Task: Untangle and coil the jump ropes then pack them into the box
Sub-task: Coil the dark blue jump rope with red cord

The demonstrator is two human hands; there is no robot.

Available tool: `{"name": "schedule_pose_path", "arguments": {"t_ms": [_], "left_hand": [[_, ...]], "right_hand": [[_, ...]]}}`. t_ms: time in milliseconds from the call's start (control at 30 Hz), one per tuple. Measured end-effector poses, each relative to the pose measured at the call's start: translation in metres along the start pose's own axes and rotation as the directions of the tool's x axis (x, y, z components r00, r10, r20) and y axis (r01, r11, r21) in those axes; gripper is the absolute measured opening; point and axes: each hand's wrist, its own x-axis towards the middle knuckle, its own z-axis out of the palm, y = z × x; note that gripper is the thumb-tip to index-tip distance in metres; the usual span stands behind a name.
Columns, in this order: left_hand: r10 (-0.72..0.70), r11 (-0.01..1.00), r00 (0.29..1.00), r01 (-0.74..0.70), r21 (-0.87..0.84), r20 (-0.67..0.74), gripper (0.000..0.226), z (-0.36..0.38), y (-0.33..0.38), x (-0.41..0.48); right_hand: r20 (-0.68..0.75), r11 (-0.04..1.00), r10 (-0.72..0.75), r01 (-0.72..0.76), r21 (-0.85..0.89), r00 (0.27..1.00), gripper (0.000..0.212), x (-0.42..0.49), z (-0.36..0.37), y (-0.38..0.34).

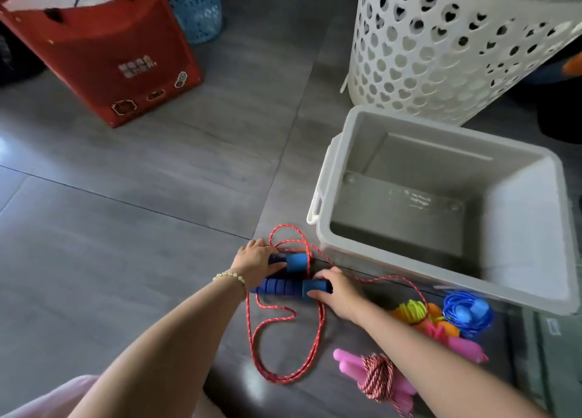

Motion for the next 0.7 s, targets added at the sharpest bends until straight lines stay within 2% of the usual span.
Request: {"name": "schedule_pose_path", "arguments": {"t_ms": [100,200,233,333,500,633,700], "left_hand": [[-0.011,0.973,1.000,0.009,-0.231,-0.005,0.026,0.000,-0.010,-0.003],[0.021,0.929,0.999,-0.002,-0.369,0.050,0.016,-0.017,-0.009,-0.028],[0.057,0.925,0.997,-0.030,-0.380,0.059,0.021,-0.022,-0.010,-0.035],[0.121,0.960,0.982,-0.078,-0.269,0.146,0.036,-0.045,-0.015,-0.064],[0.220,0.948,0.960,-0.169,-0.269,0.173,0.034,-0.094,-0.009,-0.124],[0.269,0.932,0.959,-0.233,-0.279,0.095,0.047,-0.149,0.014,-0.173],[0.287,0.918,0.957,-0.265,-0.295,0.031,0.043,-0.178,0.030,-0.198]], "right_hand": [[-0.064,0.994,-0.063,0.068,0.081,0.996,0.034,-0.004,0.000,-0.017],[-0.135,0.978,-0.076,0.100,0.182,0.988,0.028,-0.011,-0.005,-0.032],[-0.151,0.971,-0.078,0.110,0.214,0.985,0.027,-0.014,-0.008,-0.037],[-0.143,0.934,-0.125,0.165,0.317,0.982,0.024,-0.030,-0.021,-0.062],[-0.144,0.846,-0.231,0.272,0.458,0.962,0.025,-0.067,-0.053,-0.115],[-0.206,0.815,-0.338,0.395,0.425,0.918,0.031,-0.104,-0.105,-0.159],[-0.247,0.815,-0.393,0.461,0.353,0.885,0.025,-0.123,-0.135,-0.182]]}}
